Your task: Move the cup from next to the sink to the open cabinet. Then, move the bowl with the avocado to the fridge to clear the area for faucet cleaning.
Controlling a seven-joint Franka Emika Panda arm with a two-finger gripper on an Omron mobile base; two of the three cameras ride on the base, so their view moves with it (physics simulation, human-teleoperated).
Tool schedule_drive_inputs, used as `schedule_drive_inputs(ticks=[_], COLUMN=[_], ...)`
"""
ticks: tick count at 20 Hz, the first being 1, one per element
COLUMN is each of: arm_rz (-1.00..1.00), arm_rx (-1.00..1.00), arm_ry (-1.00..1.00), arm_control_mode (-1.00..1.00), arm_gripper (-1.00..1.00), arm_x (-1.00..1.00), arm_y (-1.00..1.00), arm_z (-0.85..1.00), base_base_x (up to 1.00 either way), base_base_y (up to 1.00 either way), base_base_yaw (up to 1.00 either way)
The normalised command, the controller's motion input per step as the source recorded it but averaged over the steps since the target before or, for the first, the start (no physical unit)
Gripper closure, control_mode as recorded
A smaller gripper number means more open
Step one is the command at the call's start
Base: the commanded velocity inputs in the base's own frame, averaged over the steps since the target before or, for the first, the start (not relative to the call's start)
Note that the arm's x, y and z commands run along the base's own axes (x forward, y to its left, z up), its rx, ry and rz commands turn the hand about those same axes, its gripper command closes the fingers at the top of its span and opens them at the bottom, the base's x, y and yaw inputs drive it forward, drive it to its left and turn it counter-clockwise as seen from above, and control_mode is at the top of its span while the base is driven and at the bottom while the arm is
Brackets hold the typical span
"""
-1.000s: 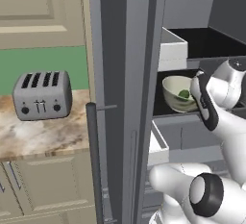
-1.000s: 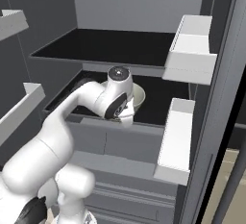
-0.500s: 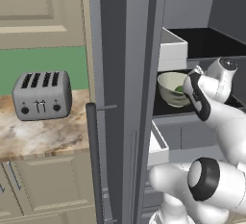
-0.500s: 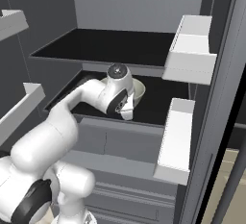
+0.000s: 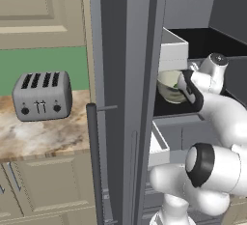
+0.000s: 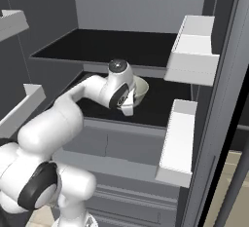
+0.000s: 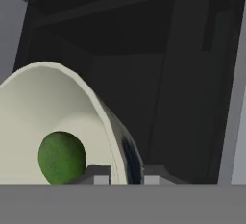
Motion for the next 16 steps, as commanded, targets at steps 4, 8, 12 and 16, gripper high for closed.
schedule_drive_inputs(ticks=[4,8,12,16], arm_rz=[0.00,0.00,0.00,0.00], arm_rx=[0.00,0.00,0.00,0.00], arm_ry=[-0.07,-0.19,-0.34,-0.22], arm_control_mode=[-1.00,-1.00,-1.00,-1.00], arm_gripper=[-1.00,-1.00,-1.00,-1.00], arm_x=[-0.55,-1.00,-1.00,-1.00], arm_y=[0.00,0.00,0.00,0.07], arm_z=[0.02,0.01,0.28,0.40], base_base_x=[0.00,0.00,0.00,0.00], base_base_y=[0.00,0.00,0.00,0.00], base_base_yaw=[0.00,0.00,0.00,0.00])
